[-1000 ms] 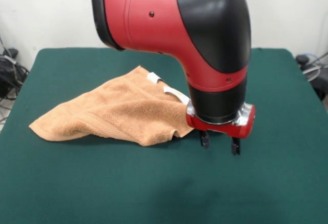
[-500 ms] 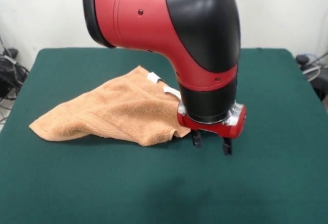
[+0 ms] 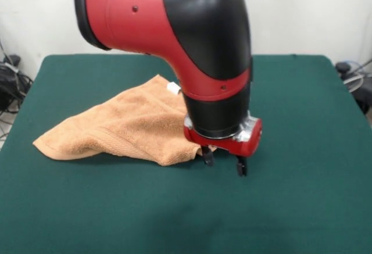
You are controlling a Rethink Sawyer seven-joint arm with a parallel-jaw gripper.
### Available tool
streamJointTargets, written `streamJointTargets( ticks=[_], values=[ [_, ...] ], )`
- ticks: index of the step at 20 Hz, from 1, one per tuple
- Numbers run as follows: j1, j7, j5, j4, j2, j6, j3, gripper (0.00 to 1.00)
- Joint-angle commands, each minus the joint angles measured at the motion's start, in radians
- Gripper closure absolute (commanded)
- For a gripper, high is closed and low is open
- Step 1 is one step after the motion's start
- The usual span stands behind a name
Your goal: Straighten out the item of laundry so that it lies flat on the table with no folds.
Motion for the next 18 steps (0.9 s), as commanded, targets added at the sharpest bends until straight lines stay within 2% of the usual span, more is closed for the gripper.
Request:
streamJointTargets(
  ticks=[1, 7, 18],
  values=[
    [-0.031, 0.079, -0.079, 0.109, -0.046, 0.073, -0.014, 0.00],
    [-0.062, 0.054, -0.113, 0.128, -0.057, 0.059, -0.008, 0.00],
    [-0.130, 0.024, -0.169, 0.250, -0.135, 0.029, 0.016, 0.00]
  ],
)
